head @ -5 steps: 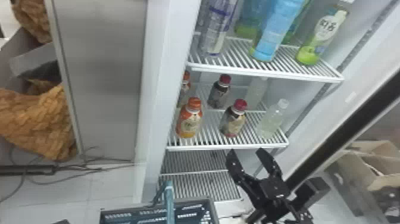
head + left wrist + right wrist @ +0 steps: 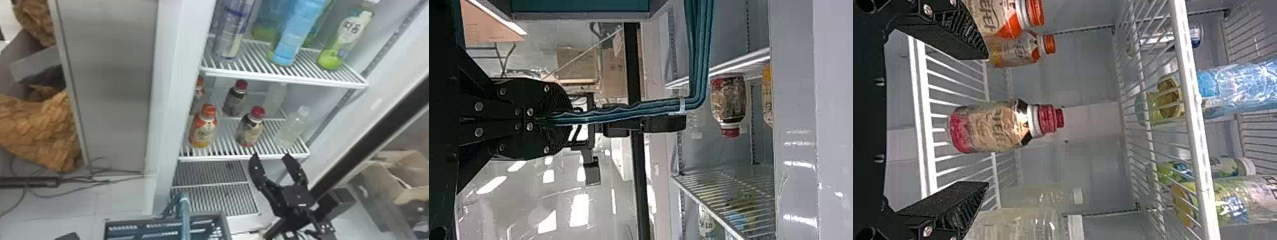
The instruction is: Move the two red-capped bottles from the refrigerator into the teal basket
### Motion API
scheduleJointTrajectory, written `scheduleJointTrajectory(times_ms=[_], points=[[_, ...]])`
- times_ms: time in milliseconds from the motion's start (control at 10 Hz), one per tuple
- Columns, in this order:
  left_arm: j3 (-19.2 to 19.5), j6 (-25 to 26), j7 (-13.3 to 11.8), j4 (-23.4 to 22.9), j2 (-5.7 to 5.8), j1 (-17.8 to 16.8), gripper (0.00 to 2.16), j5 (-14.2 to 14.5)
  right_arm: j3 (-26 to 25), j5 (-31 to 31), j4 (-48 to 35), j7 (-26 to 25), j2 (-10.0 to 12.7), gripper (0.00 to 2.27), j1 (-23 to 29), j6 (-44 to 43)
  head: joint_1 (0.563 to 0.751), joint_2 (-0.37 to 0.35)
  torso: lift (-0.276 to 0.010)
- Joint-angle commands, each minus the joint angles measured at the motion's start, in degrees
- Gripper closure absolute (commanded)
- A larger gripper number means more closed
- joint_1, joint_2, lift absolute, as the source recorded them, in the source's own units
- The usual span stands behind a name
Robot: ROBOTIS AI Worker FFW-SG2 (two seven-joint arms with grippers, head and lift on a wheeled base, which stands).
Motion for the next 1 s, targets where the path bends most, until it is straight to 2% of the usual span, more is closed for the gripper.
scheduleJointTrajectory(times_ms=[0, 900], points=[[0.26, 0.1, -0.01, 0.0, -0.32, -0.05, 1.15, -0.17, 0.04, 0.01, 1.47, -0.22, 0.04, 0.11, -0.48, -1.65, 0.695, -0.35, -0.228], [-0.77, 0.1, 0.08, 0.0, 0.12, 0.37, 1.15, 0.17, 0.5, 0.58, 7.38, -1.1, -0.4, 0.11, -4.42, -4.32, 0.695, -0.35, -0.228]])
